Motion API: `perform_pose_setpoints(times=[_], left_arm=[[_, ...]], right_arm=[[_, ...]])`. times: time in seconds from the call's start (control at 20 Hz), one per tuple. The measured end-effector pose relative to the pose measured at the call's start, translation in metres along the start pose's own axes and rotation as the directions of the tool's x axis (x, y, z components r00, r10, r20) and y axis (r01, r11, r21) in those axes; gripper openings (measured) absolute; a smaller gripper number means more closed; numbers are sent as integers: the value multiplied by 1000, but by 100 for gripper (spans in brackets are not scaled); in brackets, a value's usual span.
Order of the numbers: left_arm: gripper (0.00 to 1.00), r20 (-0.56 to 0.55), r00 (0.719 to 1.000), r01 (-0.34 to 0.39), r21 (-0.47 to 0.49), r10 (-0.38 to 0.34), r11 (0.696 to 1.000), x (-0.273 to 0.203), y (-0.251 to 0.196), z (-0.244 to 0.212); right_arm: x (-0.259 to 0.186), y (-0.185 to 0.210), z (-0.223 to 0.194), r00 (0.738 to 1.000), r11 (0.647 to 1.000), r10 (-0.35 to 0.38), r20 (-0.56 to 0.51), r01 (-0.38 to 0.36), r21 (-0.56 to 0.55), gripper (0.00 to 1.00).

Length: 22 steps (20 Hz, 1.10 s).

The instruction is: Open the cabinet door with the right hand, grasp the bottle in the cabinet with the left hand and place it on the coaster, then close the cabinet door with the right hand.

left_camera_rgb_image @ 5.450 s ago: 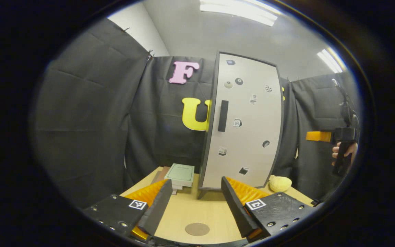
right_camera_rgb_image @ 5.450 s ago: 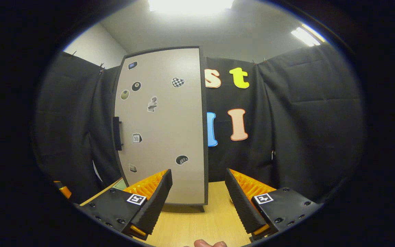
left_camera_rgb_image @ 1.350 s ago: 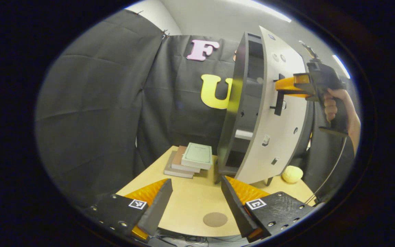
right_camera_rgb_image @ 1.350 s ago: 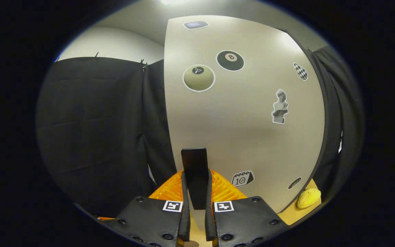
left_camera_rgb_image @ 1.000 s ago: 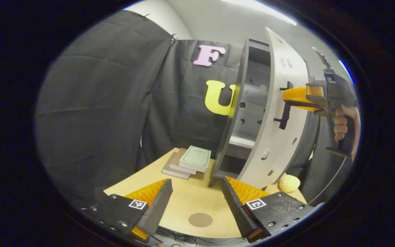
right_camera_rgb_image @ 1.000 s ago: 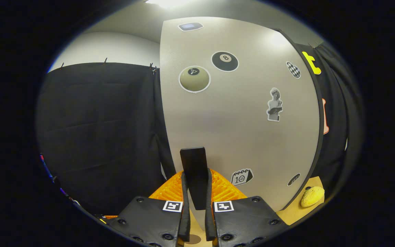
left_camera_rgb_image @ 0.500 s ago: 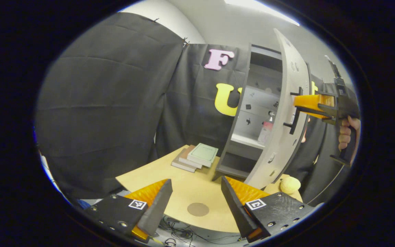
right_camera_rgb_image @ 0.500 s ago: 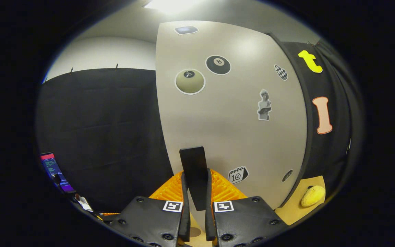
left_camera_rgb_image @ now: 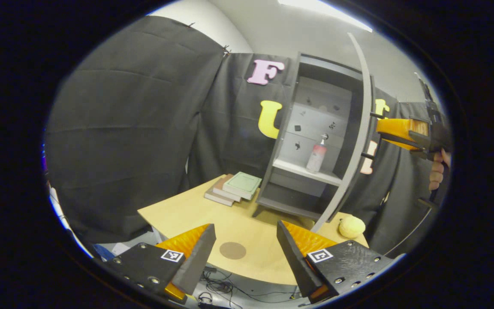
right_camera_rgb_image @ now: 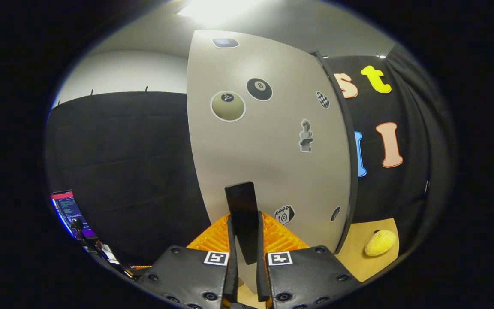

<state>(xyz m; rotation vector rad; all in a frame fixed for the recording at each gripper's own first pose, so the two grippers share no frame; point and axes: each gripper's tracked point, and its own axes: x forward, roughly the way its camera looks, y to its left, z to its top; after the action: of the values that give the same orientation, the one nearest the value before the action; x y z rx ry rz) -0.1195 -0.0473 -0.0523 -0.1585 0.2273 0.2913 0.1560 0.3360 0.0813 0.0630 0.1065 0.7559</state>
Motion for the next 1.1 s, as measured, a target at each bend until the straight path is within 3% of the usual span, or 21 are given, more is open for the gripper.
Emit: perform_pose_setpoints(times=[0.2, 0.4, 0.5, 0.55, 0.65, 0.8, 0.95, 1.1], left_arm=[[87, -6, 998, 64, 43, -64, 997, 12, -22, 0], [87, -1, 993, 116, 56, -117, 992, 20, -37, 5], [89, -5, 991, 137, 67, -137, 988, 21, -42, 2], [89, -8, 989, 147, 70, -147, 987, 20, -44, 1], [89, -14, 987, 162, 71, -161, 984, 22, -47, -1], [89, -6, 984, 180, 66, -180, 982, 27, -47, 5], [88, -25, 976, 219, 69, -218, 973, 41, -49, 8], [87, -27, 959, 283, 97, -281, 954, 53, -51, 24]], right_arm=[[-3, -2, 0, 999, 998, -39, 25, 40, -48, 18], [-7, -5, 0, 998, 998, -62, 20, 62, 2, 18], [1, -11, 2, 993, 993, -108, 52, 110, -48, 18], [-7, -10, 4, 986, 985, -149, 70, 154, -83, 11], [-7, -8, 5, 981, 972, -177, 77, 187, -145, 8], [-11, -14, 4, 978, 975, -196, 69, 202, -87, 5], [-23, -25, 7, 955, 951, -285, 86, 293, -96, 5], [-50, -52, 6, 910, 909, -408, 80, 412, -53, 5]])
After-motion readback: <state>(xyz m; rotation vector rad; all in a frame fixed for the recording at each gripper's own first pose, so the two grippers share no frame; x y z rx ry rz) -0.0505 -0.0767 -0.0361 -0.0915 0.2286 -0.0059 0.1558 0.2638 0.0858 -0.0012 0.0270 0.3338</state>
